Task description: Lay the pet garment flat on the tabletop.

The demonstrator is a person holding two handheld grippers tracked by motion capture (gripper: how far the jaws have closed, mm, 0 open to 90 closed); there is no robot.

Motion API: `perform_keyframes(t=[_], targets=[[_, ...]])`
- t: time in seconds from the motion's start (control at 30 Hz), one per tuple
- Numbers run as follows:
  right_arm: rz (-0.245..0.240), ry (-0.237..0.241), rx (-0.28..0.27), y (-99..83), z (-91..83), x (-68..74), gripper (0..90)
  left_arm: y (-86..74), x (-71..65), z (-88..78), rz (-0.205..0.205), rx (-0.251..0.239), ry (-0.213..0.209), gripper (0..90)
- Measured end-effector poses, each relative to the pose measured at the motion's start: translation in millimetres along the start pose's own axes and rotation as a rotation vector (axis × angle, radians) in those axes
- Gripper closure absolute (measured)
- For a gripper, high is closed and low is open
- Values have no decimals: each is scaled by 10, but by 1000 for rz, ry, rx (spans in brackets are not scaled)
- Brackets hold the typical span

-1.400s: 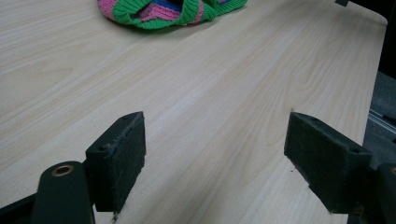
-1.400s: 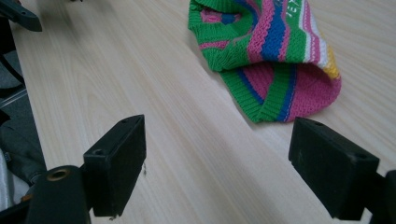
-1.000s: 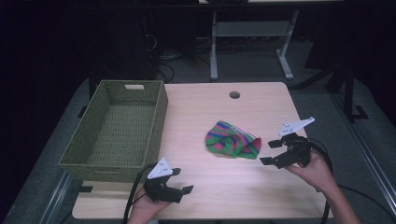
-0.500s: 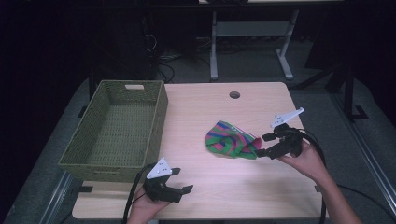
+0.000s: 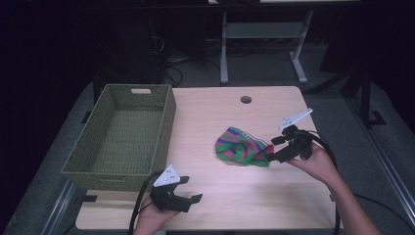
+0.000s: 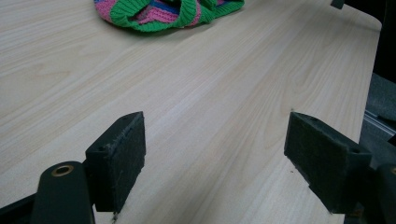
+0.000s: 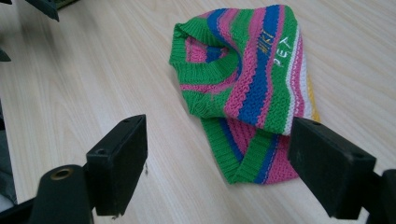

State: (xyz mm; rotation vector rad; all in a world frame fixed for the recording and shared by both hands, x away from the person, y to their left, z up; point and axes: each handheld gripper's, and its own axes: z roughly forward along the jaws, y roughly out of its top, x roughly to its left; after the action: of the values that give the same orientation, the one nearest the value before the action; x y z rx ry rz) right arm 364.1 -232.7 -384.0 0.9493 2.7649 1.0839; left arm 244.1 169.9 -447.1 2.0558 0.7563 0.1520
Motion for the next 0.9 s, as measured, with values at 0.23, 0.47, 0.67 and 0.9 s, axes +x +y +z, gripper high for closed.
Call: perform_keyframes(t=[0.23, 0.47, 0.67, 0.9], targets=[[5, 3, -1, 88, 45, -22, 200, 1, 7, -4, 0, 0, 2, 204], [-3, -2, 13, 179, 134, -27, 199, 2, 16, -3, -4, 0, -1, 204], [-2, -4, 33, 276, 265, -80, 205, 4, 18, -8, -1, 0, -3, 204], [-10, 0, 56, 365, 370, -128, 205, 9, 30, -14, -4, -3, -3, 204]])
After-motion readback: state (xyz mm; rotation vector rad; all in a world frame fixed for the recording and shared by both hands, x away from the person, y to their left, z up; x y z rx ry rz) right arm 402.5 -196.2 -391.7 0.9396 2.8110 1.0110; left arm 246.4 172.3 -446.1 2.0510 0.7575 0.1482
